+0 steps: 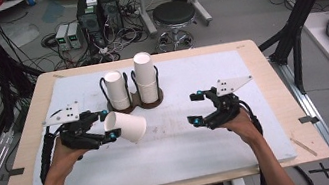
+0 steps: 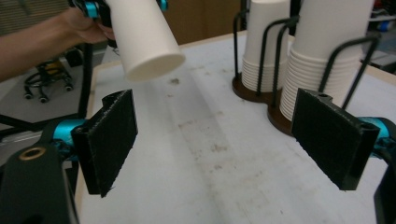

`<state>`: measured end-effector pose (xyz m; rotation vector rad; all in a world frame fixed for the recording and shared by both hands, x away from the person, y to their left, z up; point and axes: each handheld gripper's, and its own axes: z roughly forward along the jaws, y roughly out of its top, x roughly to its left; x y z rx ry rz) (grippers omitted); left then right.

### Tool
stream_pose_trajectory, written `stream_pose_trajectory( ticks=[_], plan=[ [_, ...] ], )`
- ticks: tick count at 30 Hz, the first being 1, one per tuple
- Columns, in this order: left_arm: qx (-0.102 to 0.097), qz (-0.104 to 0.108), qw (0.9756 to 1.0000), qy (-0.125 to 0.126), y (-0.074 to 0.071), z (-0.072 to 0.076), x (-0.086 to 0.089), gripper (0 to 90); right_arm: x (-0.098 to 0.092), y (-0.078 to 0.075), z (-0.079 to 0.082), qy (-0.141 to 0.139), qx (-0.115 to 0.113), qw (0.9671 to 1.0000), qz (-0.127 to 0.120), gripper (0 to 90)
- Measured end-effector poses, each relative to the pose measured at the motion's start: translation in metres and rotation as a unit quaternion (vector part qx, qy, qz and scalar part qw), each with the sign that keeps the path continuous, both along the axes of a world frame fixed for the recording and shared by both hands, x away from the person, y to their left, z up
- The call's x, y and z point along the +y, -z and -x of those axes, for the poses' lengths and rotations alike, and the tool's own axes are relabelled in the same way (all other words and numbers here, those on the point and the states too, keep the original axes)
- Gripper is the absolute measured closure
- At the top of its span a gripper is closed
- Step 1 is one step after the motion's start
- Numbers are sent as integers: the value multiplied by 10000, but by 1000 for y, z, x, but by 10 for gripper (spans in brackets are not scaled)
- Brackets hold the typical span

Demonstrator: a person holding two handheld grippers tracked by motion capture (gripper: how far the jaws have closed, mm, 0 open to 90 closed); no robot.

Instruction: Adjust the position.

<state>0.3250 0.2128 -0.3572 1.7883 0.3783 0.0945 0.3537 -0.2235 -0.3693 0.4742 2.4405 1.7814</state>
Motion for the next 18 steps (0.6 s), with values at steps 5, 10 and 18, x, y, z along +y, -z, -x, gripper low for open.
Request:
stream_pose_trajectory(
  ticks=[5,10,18],
  plan=[
    [-25,93,9999,51,1,1,-5,337,9,-8,-3,-211,-18,9998,-72,151],
    [-18,256,9996,97,5,0,-12,337,20,-14,-7,-445,5,9990,-66,152],
    [-27,358,9992,194,9,0,-23,337,41,-19,-10,-738,-58,9972,-47,152]
  ],
)
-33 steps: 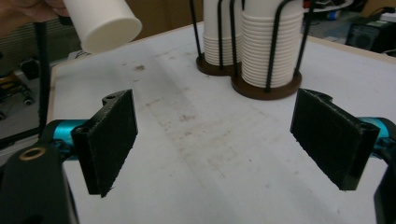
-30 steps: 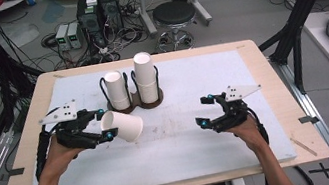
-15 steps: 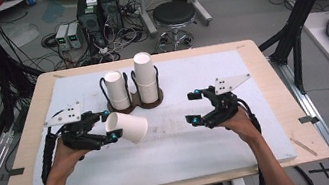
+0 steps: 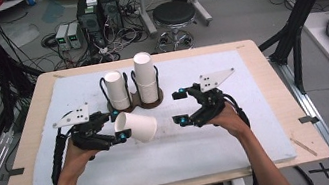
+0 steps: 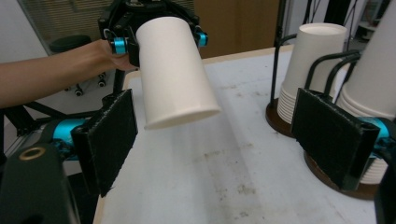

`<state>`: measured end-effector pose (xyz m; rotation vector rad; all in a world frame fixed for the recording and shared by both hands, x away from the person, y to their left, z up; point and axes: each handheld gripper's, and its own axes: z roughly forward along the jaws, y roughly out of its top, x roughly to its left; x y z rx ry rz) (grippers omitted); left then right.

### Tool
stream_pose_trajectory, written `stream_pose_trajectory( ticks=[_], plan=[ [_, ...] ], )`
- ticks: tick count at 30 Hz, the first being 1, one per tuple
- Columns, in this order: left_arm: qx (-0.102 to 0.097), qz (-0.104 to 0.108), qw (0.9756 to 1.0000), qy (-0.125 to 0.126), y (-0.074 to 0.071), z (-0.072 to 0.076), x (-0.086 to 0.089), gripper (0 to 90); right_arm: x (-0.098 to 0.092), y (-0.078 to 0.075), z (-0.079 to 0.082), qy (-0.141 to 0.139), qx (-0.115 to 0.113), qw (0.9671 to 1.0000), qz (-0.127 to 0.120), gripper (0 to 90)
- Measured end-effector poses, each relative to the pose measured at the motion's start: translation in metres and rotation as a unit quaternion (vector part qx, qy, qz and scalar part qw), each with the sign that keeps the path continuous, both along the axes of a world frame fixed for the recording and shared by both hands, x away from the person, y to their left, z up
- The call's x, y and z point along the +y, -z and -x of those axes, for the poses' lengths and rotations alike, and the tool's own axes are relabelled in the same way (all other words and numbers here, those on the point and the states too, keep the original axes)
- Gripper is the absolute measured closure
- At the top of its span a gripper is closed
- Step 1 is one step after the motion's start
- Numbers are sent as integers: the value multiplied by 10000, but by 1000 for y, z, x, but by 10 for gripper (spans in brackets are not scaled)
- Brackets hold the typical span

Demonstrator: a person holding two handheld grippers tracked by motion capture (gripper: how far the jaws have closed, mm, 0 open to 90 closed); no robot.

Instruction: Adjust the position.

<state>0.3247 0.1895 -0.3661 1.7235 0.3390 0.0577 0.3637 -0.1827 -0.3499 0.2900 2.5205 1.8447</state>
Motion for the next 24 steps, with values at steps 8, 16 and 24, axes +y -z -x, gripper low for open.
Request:
stream_pose_trajectory(
  ticks=[8,16,24],
  plan=[
    [-11,98,9999,70,2,1,-7,337,19,1,-3,-284,81,9995,-93,152],
    [19,208,9997,160,5,2,-15,337,36,2,-4,-534,121,9983,-217,151],
    [11,307,9991,280,5,3,-22,338,50,5,-2,-744,194,9968,-234,151]
  ],
)
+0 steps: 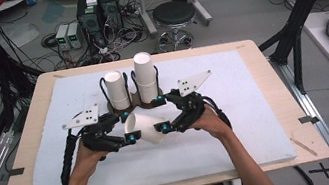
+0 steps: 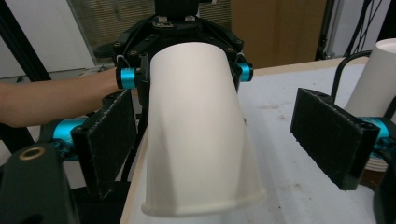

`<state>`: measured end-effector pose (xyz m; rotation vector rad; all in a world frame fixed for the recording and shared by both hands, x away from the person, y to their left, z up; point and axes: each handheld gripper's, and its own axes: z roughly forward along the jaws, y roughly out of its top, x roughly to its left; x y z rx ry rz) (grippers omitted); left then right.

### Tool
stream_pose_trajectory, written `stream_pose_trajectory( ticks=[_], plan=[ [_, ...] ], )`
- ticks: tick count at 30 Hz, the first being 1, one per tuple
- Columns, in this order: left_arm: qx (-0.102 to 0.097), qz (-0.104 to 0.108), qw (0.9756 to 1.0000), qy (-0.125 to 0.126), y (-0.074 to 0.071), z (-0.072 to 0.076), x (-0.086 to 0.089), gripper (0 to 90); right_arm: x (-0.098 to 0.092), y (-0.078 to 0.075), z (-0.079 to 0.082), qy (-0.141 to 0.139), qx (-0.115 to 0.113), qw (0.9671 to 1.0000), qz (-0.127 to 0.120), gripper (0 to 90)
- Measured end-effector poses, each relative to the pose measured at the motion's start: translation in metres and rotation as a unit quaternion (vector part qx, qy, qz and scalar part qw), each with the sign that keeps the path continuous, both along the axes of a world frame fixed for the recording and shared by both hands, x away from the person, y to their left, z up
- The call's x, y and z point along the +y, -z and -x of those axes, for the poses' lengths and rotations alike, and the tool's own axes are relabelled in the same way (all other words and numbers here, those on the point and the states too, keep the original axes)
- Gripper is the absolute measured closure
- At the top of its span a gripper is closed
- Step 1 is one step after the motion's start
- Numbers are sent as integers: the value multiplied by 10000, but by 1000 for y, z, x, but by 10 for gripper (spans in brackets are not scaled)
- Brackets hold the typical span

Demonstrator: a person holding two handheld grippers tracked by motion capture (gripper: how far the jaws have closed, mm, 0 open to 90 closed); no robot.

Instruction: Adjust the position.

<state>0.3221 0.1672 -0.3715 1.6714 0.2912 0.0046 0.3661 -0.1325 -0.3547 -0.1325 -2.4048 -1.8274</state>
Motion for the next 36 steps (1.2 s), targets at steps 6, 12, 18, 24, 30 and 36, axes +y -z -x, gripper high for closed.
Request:
stream_pose_trajectory(
  ticks=[6,12,18,24,30,36],
  plan=[
    [-41,90,9999,29,-2,1,-3,338,9,3,2,-126,27,9999,113,152],
    [-73,188,9998,59,-4,1,-2,338,15,6,4,-239,38,9995,193,152],
    [-88,275,9996,72,-6,2,0,338,18,10,4,-329,53,9990,282,152],
    [-111,311,9994,81,-9,3,0,338,24,14,4,-391,87,9984,405,152],
    [-144,329,9993,74,-11,3,0,338,25,15,4,-455,118,9979,451,169],
    [-130,297,9995,54,-11,3,1,339,25,15,4,-522,130,9976,445,214]
  ],
)
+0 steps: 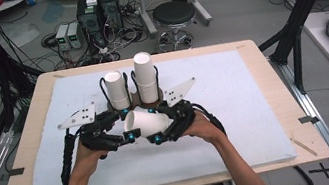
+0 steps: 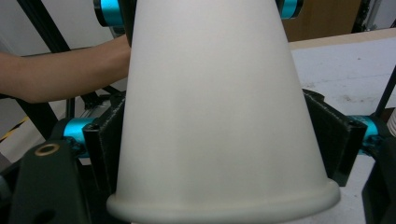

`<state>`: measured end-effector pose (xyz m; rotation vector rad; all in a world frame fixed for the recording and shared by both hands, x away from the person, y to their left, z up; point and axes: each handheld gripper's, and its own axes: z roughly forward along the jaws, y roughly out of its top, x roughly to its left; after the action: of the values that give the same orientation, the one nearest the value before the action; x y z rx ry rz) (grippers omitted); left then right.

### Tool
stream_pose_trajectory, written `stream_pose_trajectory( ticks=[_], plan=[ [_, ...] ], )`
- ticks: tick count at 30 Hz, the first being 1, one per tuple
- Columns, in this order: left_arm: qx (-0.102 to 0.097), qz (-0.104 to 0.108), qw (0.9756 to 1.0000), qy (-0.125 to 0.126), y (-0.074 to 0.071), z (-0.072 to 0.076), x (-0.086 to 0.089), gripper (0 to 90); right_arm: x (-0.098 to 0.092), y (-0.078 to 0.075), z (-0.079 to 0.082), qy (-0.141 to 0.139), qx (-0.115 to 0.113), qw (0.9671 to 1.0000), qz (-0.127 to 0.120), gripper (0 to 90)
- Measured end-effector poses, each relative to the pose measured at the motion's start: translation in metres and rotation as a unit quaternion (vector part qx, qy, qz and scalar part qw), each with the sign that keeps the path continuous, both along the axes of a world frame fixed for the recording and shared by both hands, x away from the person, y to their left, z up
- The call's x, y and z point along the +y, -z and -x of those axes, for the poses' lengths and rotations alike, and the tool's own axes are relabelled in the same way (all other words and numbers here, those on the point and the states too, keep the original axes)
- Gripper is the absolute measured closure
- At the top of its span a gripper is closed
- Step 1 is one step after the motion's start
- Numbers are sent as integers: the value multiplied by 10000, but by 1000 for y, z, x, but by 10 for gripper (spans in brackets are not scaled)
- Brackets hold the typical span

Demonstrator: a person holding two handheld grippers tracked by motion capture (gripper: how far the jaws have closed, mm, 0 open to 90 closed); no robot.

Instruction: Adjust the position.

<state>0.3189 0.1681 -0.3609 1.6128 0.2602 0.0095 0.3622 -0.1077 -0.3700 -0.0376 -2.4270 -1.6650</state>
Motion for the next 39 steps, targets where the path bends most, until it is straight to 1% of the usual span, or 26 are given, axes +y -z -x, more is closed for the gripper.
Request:
stream_pose_trajectory(
  ticks=[1,7,13,15,16,17,18,20,21,22,23,24,26,28,29,31,32,33,35,36,38,39],
  plan=[
    [2,-5,10000,4,0,0,0,339,0,0,0,11,-10,10000,-34,215],
    [-4,8,10000,16,0,-1,0,347,-3,-2,0,14,-32,10000,-2,263],
    [-7,-8,10000,15,0,0,0,344,-3,-3,1,10,-48,10000,8,272],
    [-65,-28,10000,-26,0,0,1,339,-3,-2,1,28,-24,10000,-17,271],
    [-73,-29,10000,-32,0,1,0,322,-3,-2,1,39,2,10000,2,272],
    [-62,-17,9999,-91,0,1,0,252,-4,-2,1,42,0,10000,11,271],
    [-73,-52,9999,-138,0,1,-1,185,-3,-2,1,33,-8,10000,5,272],
    [-97,-102,9998,-114,1,1,-2,126,-3,-2,1,7,-12,10000,34,272],
    [-40,-68,9999,-103,1,1,-2,81,-3,-2,1,15,-13,10000,12,275],
    [-40,-66,9999,-92,1,0,-2,58,-3,-2,1,17,-29,10000,24,276],
    [-82,-100,9998,-116,2,1,-3,44,-3,-2,0,12,-19,10000,8,276],
    [-70,-106,9998,-132,2,0,-3,17,-3,-2,1,14,5,10000,-8,276],
    [-55,-76,9999,-34,3,-1,-2,17,-3,-2,1,23,18,10000,2,276],
    [-53,-113,9999,-67,2,-1,-1,17,-3,-2,1,16,-6,10000,-29,276],
    [-17,-84,10000,-44,3,-1,-1,17,-3,-2,1,10,16,10000,-28,276],
    [-64,-159,9998,-89,2,0,-1,17,-4,-3,1,9,13,10000,-26,277],
    [-50,-168,9998,-98,2,0,-1,17,-5,-3,1,24,14,10000,10,278],
    [-34,-182,9998,-82,2,0,-1,17,-5,-3,1,24,15,10000,-24,278],
    [-53,-317,9993,-174,2,1,0,17,-5,-3,1,15,11,10000,-24,278],
    [-47,-414,9990,-150,1,1,0,17,-6,-4,2,17,15,10000,5,278],
    [-102,-572,9981,-181,0,2,2,17,-7,-4,1,26,-17,10000,28,278],
    [-73,-644,9978,-170,-2,3,3,17,-8,-4,1,31,-2,10000,13,278]
  ],
)
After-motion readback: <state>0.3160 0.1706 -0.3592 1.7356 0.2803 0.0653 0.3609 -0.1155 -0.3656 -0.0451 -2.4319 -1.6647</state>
